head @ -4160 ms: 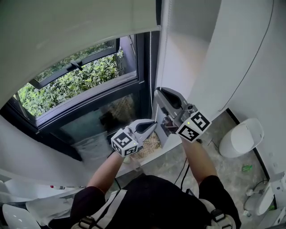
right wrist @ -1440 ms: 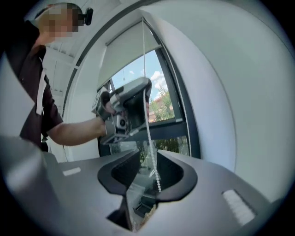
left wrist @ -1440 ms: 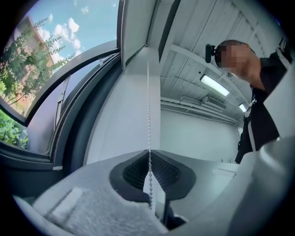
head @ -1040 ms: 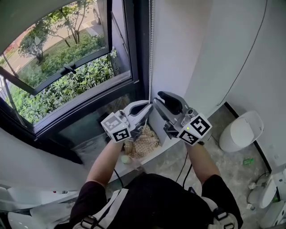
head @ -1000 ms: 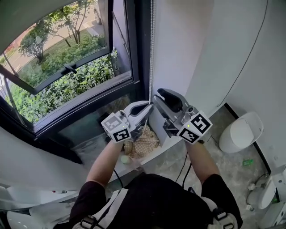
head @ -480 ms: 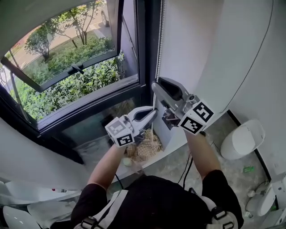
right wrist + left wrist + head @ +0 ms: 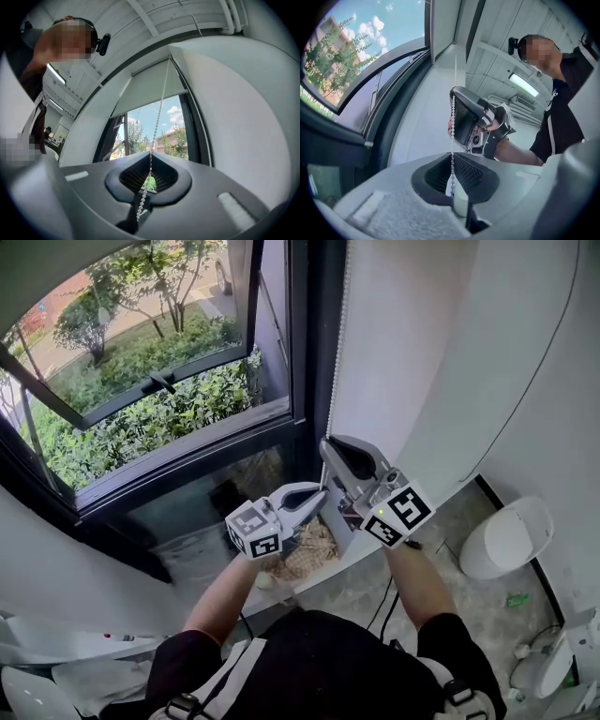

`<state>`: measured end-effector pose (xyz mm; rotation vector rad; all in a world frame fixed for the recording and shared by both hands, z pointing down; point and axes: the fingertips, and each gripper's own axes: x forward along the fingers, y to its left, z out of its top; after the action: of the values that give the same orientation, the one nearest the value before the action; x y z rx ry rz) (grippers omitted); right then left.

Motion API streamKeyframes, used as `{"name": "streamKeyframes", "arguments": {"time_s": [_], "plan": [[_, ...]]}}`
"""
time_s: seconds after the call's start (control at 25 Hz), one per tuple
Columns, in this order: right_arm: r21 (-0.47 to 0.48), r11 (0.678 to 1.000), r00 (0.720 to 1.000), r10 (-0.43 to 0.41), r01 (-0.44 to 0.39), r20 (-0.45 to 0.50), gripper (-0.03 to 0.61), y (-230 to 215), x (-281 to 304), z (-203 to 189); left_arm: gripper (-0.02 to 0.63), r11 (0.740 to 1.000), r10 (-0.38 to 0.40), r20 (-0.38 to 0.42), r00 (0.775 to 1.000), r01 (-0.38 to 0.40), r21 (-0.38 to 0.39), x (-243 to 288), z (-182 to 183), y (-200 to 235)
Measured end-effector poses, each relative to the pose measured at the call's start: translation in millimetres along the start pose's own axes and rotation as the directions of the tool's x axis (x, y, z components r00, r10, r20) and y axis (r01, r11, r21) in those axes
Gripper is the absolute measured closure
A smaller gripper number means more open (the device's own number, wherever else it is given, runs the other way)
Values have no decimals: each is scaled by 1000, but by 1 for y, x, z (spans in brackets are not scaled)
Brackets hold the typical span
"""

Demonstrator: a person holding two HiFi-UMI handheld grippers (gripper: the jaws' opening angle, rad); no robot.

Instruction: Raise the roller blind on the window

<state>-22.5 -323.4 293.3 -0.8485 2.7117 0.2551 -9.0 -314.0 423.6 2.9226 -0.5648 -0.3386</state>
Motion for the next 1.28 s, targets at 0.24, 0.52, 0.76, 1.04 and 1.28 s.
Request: {"name": "streamKeyframes", "arguments": {"time_s": [0.24,0.52,0.76,1.04,1.28], "plan": [[73,997,957,-2,25,-290,571,8,-49,-139,598,991,42,-316,948,-79,-105,-26,-136,8],[105,993,948,-12,48,-319,572,3,-63,-151,478,1000,-4,-370,929,11,18,-37,-133,-1],[141,989,951,-7,53,-309,572,4,-65,-149,465,999,15,-174,985,-7,47,-42,-37,18],[149,988,953,13,33,-302,572,17,-65,-147,465,967,-62,-11,998,62,246,11,99,-17],[152,988,953,18,30,-302,572,21,-67,-146,465,959,-123,35,992,110,263,43,144,-26]]}}
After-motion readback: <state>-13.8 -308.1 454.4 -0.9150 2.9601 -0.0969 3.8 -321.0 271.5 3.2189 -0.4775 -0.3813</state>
